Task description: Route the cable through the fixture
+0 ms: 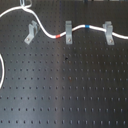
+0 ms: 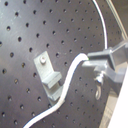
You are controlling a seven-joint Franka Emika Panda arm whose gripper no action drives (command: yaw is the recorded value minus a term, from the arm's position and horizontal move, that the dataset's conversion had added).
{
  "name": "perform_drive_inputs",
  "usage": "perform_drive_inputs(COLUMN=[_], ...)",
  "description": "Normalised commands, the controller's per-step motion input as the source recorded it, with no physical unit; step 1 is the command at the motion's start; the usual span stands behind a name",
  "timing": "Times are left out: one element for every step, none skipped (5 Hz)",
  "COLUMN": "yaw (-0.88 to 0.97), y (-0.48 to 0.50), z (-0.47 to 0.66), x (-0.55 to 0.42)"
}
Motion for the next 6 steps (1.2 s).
perform_drive_inputs(yaw=[0.89, 0.89, 0.86, 0.77, 0.51, 0.3], y=[-0.004, -0.075, -0.039, 0.007, -0.023, -0.045], z=[0.32, 0.36, 0.14, 0.07, 0.02, 0.02], x=[0.015, 0.039, -0.02, -0.135, -0.327, -0.448])
